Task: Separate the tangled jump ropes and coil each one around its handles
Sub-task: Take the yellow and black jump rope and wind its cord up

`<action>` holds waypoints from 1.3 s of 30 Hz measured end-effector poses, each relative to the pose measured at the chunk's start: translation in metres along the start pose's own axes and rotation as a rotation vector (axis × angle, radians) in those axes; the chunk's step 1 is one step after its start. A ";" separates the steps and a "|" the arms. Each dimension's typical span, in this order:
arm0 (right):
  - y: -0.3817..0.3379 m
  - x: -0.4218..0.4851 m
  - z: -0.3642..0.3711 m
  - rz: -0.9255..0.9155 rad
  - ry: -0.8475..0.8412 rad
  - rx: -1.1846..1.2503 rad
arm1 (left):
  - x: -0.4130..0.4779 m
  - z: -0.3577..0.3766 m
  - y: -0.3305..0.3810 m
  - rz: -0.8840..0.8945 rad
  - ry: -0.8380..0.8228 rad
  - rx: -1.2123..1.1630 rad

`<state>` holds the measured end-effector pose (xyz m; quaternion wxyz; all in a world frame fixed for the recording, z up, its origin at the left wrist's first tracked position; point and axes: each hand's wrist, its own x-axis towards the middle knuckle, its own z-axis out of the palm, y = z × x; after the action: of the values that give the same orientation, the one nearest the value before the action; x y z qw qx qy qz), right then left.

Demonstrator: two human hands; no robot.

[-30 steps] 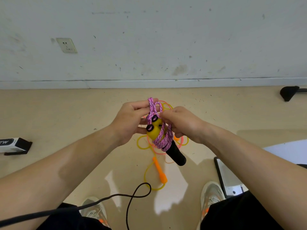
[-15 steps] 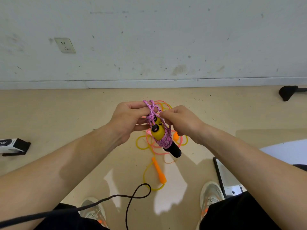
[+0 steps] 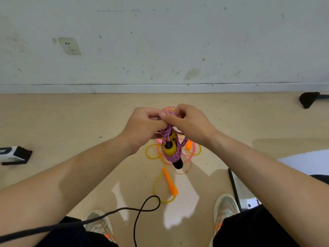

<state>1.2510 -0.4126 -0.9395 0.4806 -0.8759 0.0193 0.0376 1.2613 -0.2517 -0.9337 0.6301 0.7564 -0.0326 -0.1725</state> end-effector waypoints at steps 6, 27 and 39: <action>0.001 -0.002 -0.001 -0.060 -0.049 -0.178 | -0.002 0.000 -0.002 -0.028 -0.073 0.099; -0.003 -0.002 -0.007 0.418 -0.049 0.537 | 0.001 0.007 0.003 0.298 0.299 0.239; 0.013 0.004 0.001 0.233 -0.141 -0.014 | 0.016 -0.013 0.002 0.203 0.257 0.246</action>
<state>1.2537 -0.4190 -0.9508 0.4668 -0.8664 0.0866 0.1549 1.2807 -0.2439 -0.9334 0.5459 0.8364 -0.0489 -0.0049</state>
